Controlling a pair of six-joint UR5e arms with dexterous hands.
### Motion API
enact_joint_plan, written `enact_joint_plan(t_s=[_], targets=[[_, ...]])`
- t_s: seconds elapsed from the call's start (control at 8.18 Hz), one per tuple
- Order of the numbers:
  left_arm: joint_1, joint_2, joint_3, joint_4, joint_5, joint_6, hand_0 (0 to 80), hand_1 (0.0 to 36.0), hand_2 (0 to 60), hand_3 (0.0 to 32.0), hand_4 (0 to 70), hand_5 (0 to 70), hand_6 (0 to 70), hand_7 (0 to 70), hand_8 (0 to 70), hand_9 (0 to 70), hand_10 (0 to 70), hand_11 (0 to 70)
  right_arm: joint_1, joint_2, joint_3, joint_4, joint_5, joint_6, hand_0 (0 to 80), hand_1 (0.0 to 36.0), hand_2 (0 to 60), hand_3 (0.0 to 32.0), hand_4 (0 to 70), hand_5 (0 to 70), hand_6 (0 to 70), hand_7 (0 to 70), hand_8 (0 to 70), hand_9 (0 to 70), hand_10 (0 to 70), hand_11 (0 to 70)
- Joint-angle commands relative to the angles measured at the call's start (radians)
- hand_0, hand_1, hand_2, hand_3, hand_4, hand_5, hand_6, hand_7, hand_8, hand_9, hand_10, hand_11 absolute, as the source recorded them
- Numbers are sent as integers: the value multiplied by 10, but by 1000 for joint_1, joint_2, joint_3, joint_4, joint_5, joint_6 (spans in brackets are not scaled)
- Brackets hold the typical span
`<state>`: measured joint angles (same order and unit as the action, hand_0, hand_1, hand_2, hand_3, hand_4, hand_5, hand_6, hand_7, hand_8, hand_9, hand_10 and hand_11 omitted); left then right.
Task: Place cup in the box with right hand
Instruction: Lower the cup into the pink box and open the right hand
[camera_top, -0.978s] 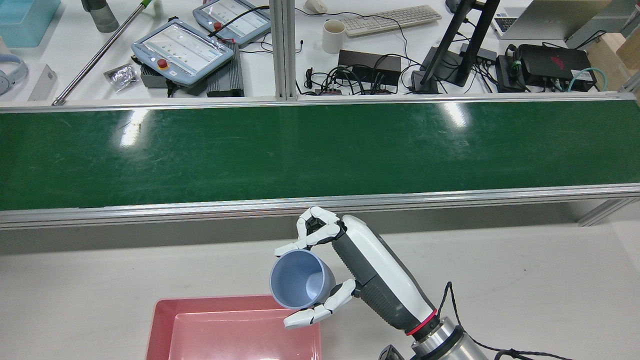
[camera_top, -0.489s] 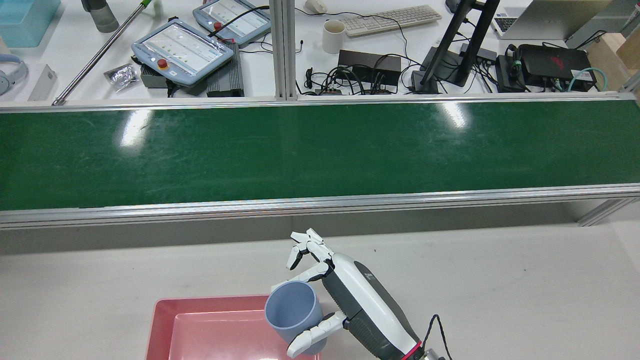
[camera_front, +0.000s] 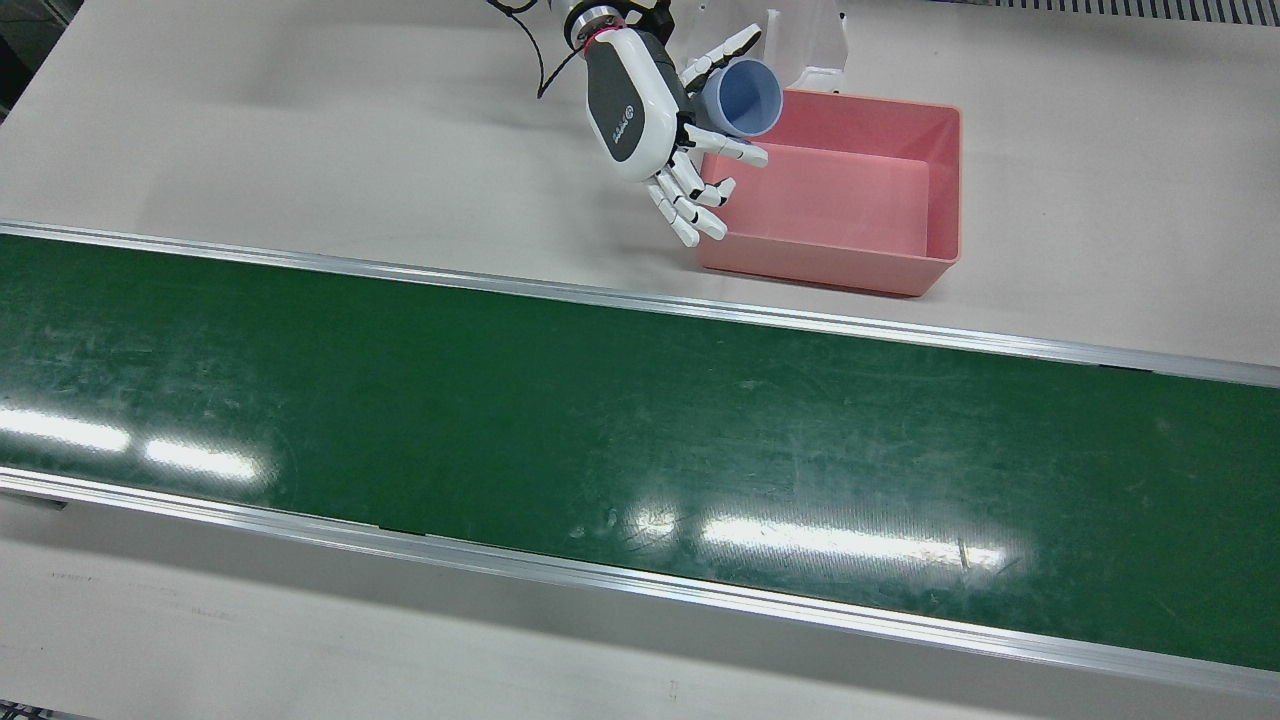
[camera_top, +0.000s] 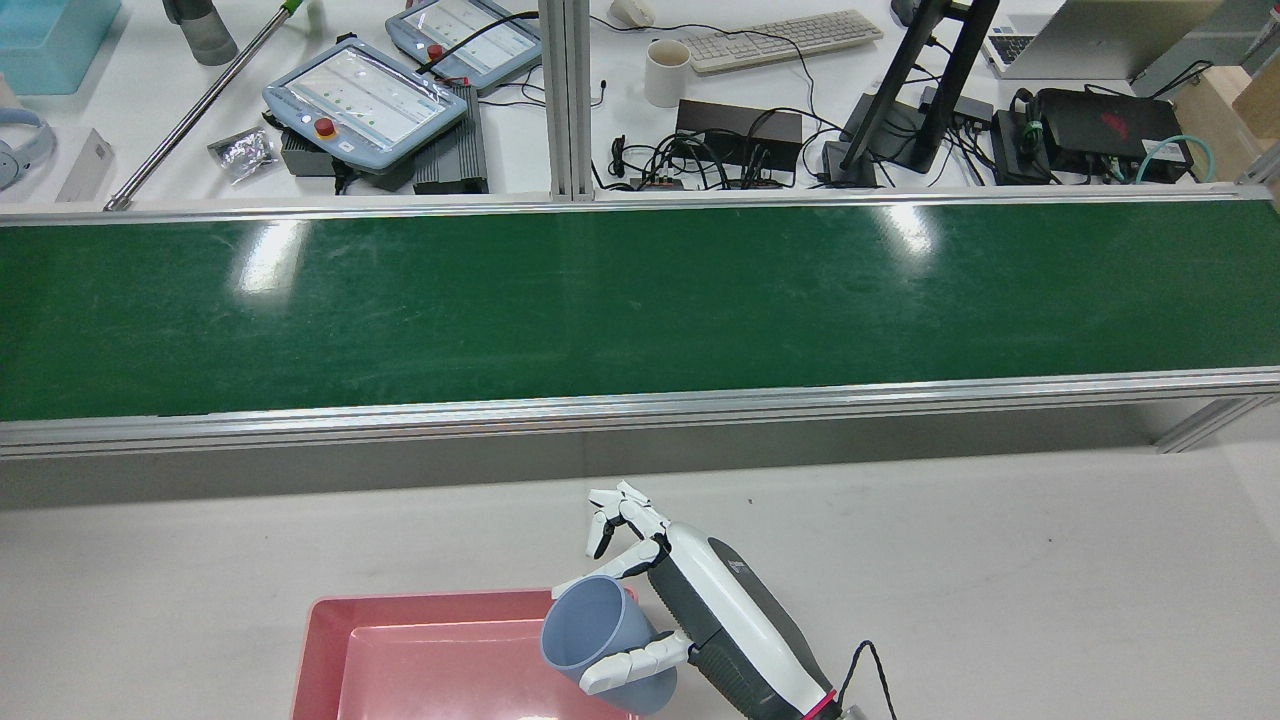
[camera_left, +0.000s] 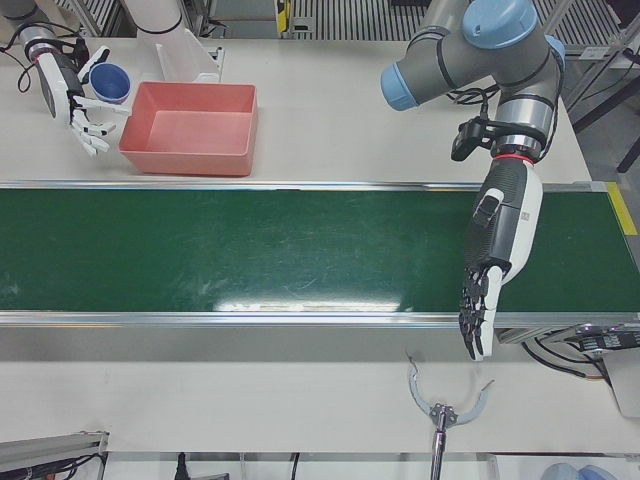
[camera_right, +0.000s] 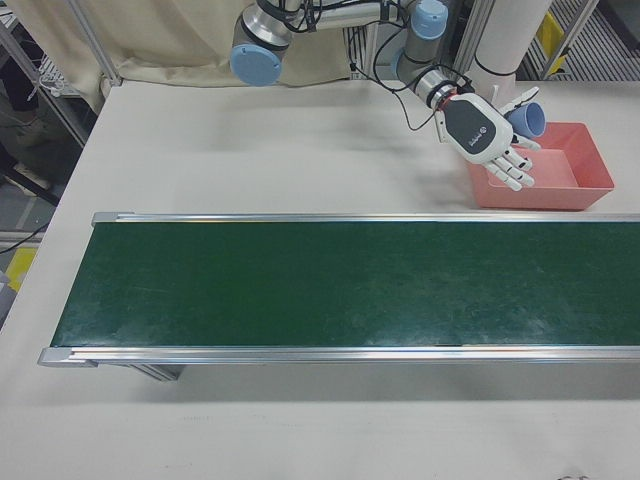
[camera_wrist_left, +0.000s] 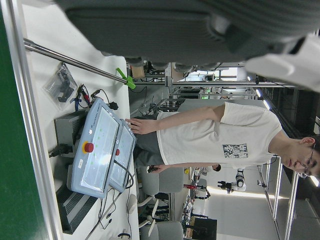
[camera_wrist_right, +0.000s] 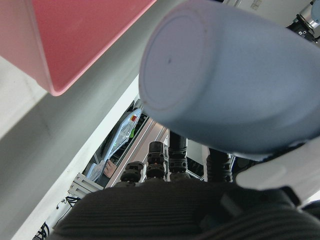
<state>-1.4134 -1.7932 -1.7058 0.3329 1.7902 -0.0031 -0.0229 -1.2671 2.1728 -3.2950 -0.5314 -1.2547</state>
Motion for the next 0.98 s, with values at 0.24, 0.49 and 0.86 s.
enact_joint_plan(t_s=[0.24,0.49,0.86], targets=[[1,0,0,0,0,0,0,0,0,0,0,0,0,0,0,0,0,0,0,0,2,0,1,8,0,0,200,0,524,0,145,700,101,275,69,84],[-1,0,0,0,0,0,0,0,0,0,0,0,0,0,0,0,0,0,1,-1,24,0,1,9,0,0,216,0,541,0,152,700,104,291,47,50],[-1,0,0,0,0,0,0,0,0,0,0,0,0,0,0,0,0,0,4,-5,41,-2,1,11,0,0,233,0,513,0,156,700,109,301,43,43]])
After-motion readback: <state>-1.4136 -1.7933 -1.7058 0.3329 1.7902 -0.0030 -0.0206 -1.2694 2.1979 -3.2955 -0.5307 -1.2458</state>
